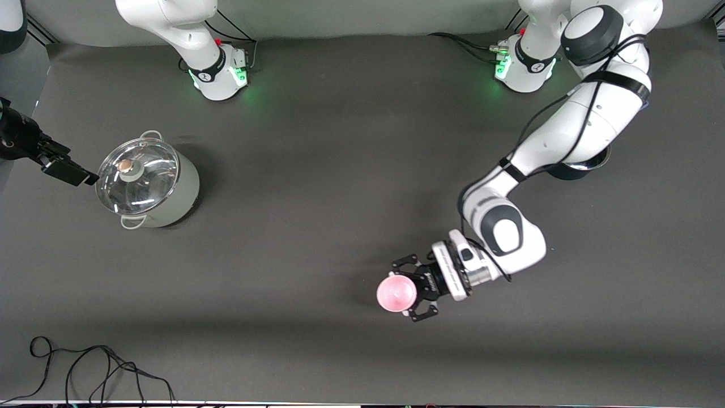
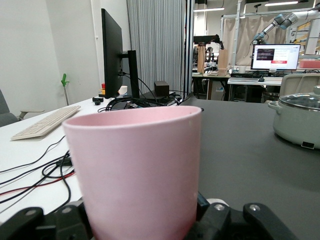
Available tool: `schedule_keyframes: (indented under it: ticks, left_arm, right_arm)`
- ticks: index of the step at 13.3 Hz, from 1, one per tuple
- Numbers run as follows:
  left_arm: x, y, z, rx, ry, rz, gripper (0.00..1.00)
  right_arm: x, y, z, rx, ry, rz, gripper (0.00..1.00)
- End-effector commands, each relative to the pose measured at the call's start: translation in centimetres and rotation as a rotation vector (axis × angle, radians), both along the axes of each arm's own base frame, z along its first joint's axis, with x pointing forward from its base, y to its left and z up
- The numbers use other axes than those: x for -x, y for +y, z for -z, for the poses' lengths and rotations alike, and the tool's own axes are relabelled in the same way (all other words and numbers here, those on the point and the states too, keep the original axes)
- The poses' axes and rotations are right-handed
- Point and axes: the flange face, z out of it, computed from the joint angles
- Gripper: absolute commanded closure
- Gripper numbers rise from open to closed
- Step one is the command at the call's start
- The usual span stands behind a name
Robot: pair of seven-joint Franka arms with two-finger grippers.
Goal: Transfer pink cup from left to right arm
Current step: 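Carry the pink cup with the left gripper toward the white pot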
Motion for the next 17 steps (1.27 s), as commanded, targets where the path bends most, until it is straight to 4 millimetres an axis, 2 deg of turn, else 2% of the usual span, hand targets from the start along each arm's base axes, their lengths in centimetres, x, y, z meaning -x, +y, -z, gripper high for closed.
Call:
schedule_keyframes:
  ticks: [1,5,8,9,11,13,14,17]
  left_arm:
    - [1.8,-4.0,-3.6,-0.001,0.038,-0.072,1.0]
    - [4.8,-10.1,-8.7,-0.003,0.084,-0.147,1.0]
    - [9.2,-16.3,-11.7,-0.055,0.067,-0.212,1.0]
    - [10.2,-17.5,-12.1,-0.056,0.074,-0.218,1.0]
    - [12.7,-20.0,-13.1,-0.067,0.078,-0.221,1.0]
    - [15.7,-22.5,-14.2,-0.092,0.071,-0.25,1.0]
    - [16.9,-23.5,-14.7,-0.096,0.066,-0.254,1.0]
    - [18.4,-24.6,-15.6,-0.083,0.087,-0.264,1.0]
  right_arm:
    - [0.0,0.0,-0.7,-0.015,-0.009,0.028,0.0]
    - [-0.1,0.7,-0.8,-0.016,-0.011,0.024,0.0]
    - [-0.9,1.8,-1.2,-0.041,-0.023,0.025,0.0]
    - [-1.2,2.3,-1.1,-0.049,-0.023,0.038,0.0]
    - [-1.7,4.5,-1.1,-0.047,-0.022,0.06,0.0]
    - [-1.6,7.8,-1.7,-0.048,-0.029,0.05,0.0]
    - [-1.5,8.5,-1.9,-0.048,-0.032,0.093,0.0]
    - [-2.2,11.8,-3.1,-0.072,-0.052,0.122,0.0]
